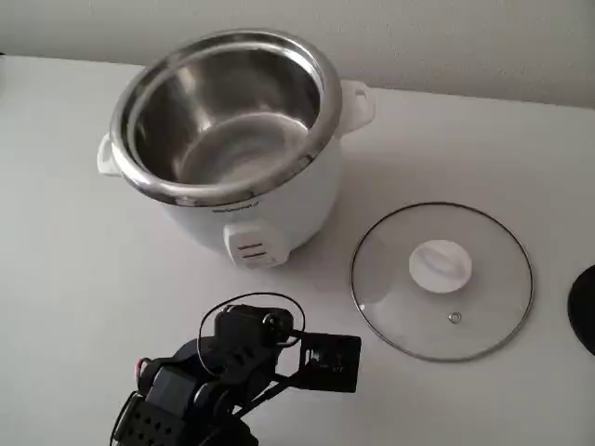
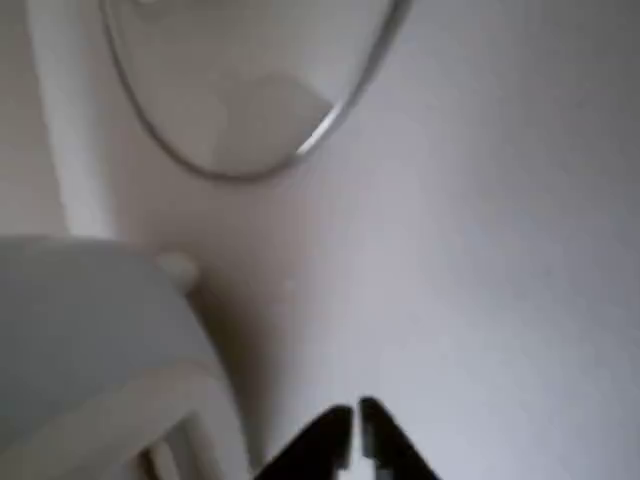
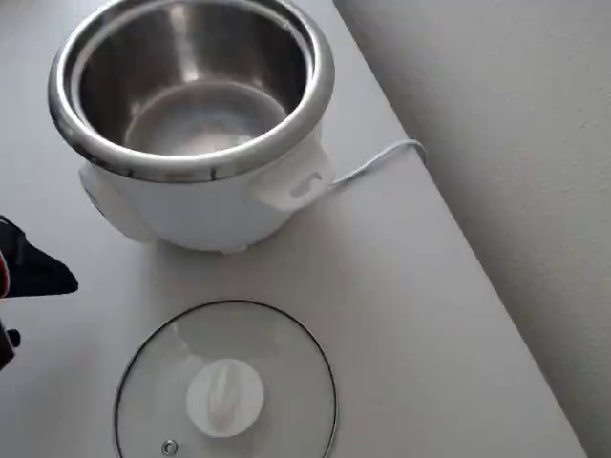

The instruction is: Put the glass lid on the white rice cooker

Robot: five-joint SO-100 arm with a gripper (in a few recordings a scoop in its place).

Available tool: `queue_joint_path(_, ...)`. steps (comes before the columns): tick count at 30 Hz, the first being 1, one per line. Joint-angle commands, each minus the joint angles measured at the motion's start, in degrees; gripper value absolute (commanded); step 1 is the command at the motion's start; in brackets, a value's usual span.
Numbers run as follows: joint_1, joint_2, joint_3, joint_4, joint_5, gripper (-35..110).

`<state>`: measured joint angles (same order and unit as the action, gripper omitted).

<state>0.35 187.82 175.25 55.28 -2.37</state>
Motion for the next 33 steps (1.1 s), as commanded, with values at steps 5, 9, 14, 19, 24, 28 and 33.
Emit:
queue_joint_path(5,4.22,0.7,1.41,-8.44,-4.13,0)
queue_joint_path(9,11.95,0.62,1.49,-15.91,-7.56,1)
queue_joint_path(14,13.54,-8.09,2.2,-32.17,-6.94,7)
queue_joint_path(19,15.56,-39.55,0.79,-66.88,-7.12,16)
queue_joint_path(24,17.49,-64.16,-10.11,-80.33,-6.33,18)
queue_joint_path(28,19.42,-77.08,-17.84,-87.28,-6.15,18)
queue_joint_path(33,20.21,-87.28,-26.54,-89.56,-6.77,18)
